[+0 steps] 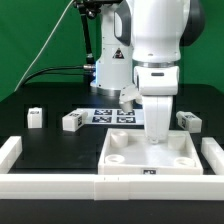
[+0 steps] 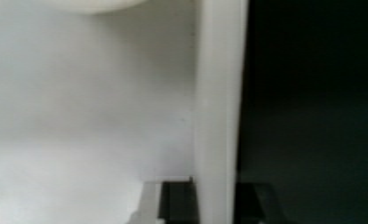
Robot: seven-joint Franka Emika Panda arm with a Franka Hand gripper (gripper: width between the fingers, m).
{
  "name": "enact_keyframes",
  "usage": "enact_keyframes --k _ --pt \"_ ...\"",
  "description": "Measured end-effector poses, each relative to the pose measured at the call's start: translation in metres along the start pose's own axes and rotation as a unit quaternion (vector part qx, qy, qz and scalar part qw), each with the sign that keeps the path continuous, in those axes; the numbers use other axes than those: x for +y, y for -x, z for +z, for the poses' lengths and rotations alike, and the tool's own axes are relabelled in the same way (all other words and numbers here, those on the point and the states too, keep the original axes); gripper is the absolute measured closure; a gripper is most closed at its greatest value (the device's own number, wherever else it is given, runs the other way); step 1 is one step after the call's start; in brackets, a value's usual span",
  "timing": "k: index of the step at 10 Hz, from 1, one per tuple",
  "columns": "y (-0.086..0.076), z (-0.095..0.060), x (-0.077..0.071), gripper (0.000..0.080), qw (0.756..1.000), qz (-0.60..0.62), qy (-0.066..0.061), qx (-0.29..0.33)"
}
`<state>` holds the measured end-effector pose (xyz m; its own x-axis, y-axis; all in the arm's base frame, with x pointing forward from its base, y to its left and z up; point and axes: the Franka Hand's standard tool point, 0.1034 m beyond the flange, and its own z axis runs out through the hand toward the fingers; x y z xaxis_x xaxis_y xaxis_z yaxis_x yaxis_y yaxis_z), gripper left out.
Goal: Assemble one leg
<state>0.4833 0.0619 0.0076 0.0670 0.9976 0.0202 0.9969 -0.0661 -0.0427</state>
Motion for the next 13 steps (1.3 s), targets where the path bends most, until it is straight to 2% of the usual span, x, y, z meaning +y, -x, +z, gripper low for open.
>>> enact_keyframes --k 1,2,3,9,10,11,12,13 --pt "-0.006 0.0 0.005 0.0741 1.0 0.003 0.002 0.002" --pt "-0.013 0.001 0.005 0.0741 1.0 -0.002 -0.003 0.001" --pt "-0.018 0.001 0.005 0.0741 1.0 -0.002 -0.002 0.001" --pt "-0.018 0.001 0.003 0.0741 1.0 0.015 -0.003 -0.006" --pt "-0.018 0.001 0.003 0.056 1.0 0.015 -0.003 -0.006" --pt "-0.017 0.001 0.003 0.0424 1.0 0.015 -0.003 -0.006" --pt "-0.017 0.001 0.003 0.0424 1.0 0.016 -0.003 -0.006" --pt "-0.017 0.001 0.003 0.0231 1.0 0.016 -0.003 -0.006"
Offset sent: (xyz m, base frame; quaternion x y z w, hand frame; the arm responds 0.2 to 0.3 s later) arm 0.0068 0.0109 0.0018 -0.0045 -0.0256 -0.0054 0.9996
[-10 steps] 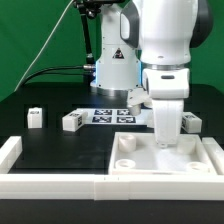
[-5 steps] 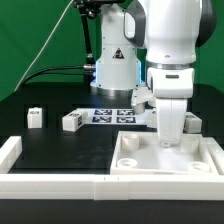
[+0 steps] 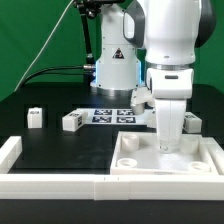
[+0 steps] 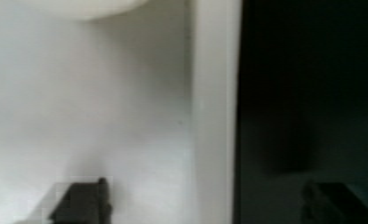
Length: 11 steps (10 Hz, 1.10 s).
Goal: Assemble one leg
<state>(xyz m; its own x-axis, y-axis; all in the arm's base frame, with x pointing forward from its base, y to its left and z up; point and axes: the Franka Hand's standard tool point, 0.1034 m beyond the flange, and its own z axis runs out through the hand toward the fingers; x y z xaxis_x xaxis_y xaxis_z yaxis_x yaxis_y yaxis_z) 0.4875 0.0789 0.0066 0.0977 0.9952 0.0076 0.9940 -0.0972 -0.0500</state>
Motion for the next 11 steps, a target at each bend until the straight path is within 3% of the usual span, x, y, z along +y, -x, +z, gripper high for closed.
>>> enact_keyframes --k 1,5,9,11 --pt "0.0 0.0 0.0 0.0174 1.0 0.0 0.0 0.0" --pt "0.0 0.0 0.0 0.015 1.0 0.001 0.0 0.0" --pt "-0.004 -0.035 -0.034 0.015 0.998 0.065 0.015 -0.004" --pt "-0.001 -0.038 -0.04 0.015 0.997 0.082 0.015 -0.006"
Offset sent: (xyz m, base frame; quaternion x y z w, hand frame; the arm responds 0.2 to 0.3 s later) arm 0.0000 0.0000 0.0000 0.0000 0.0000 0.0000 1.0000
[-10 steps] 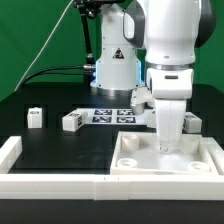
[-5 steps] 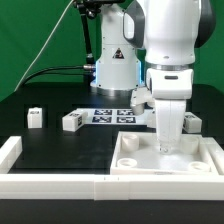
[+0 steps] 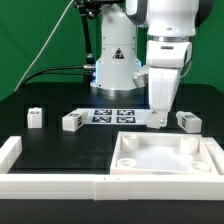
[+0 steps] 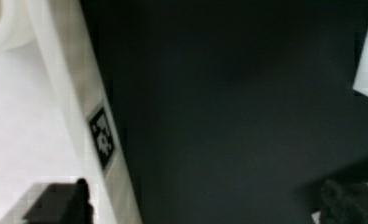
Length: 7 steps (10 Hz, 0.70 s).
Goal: Assemble one leg
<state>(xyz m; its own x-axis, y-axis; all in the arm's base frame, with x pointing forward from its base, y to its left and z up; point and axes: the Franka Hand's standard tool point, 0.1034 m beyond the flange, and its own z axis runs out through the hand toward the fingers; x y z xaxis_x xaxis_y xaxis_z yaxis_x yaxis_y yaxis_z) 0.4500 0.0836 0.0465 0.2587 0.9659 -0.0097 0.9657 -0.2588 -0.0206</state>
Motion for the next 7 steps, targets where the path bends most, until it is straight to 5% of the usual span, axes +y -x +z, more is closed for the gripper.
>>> enact_keyframes --k 5,7 --pt "-0.002 0.002 -0.002 0.015 0.983 0.181 -0.004 0.002" --pt "-0.012 0.007 -0.022 0.015 0.948 0.318 -0.001 0.01"
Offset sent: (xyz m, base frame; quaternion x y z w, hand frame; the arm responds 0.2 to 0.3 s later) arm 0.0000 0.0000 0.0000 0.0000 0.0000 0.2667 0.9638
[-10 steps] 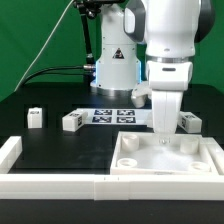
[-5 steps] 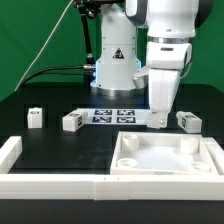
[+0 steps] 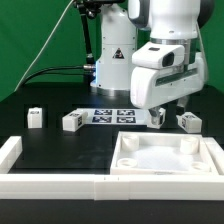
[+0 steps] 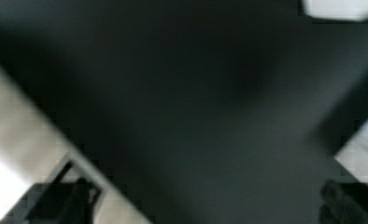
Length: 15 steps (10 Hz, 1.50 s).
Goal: Assemble one leg
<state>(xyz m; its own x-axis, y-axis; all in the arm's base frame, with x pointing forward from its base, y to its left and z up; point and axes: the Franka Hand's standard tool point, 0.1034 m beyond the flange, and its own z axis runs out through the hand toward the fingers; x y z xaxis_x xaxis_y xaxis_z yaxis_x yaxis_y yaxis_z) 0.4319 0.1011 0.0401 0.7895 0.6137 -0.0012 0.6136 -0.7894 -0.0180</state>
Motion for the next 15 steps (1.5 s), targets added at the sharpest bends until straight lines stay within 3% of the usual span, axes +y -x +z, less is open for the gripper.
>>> enact_keyframes --k 3,5,9,12,15 --pt "-0.002 0.004 -0.026 0.015 0.984 0.18 -0.011 -0.002" --pt "-0.009 0.005 -0.048 0.015 0.985 0.171 -0.012 -0.003" --pt "-0.01 0.006 -0.053 0.015 0.987 0.157 -0.017 -0.023" --pt "0.001 0.004 -0.056 0.015 0.974 0.153 -0.038 -0.164" --pt "0.003 0.005 -0.062 0.015 0.934 0.143 -0.066 -0.32"
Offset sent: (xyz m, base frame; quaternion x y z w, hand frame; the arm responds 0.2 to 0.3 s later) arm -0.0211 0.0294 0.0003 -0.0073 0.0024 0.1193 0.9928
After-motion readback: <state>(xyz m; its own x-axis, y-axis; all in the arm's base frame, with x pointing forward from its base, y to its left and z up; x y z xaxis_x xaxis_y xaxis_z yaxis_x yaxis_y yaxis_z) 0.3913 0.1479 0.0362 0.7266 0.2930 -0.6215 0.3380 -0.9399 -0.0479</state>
